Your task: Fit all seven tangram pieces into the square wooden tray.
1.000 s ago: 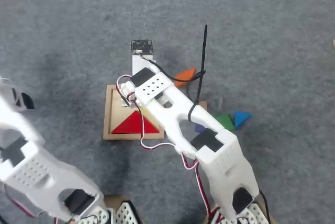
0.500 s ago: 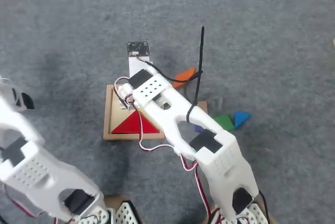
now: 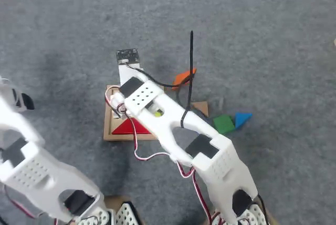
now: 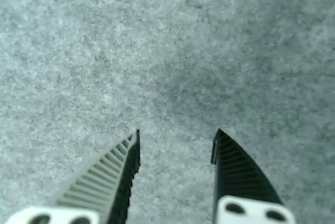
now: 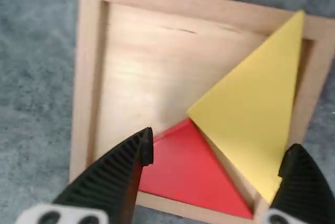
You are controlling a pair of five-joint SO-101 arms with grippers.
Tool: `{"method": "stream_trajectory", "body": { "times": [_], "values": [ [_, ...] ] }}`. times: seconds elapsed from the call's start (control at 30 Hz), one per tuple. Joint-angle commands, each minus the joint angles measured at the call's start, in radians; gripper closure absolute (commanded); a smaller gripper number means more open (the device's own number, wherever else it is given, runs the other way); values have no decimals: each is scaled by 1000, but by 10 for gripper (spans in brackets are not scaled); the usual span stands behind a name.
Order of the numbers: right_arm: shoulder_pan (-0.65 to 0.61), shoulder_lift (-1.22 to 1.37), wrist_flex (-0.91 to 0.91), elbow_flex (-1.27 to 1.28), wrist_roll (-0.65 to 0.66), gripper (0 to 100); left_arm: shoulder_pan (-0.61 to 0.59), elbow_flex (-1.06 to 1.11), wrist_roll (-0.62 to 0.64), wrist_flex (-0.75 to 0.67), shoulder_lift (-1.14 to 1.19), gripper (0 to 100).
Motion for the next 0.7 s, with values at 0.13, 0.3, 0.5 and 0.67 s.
{"method": "stream_trajectory", "body": {
  "times": [0.13,0.3,0.5,0.67],
  "values": [
    [-13,25,-22,-9,8,630,6,-44,-5,12,-29,779],
    [-18,-22,-7,-11,15,630,8,-44,-5,12,-28,779],
    [2,-150,-15,-11,123,630,8,-42,-5,12,-25,779],
    [53,-128,-101,-9,170,630,8,-42,-5,12,-28,779]
  ]
}}
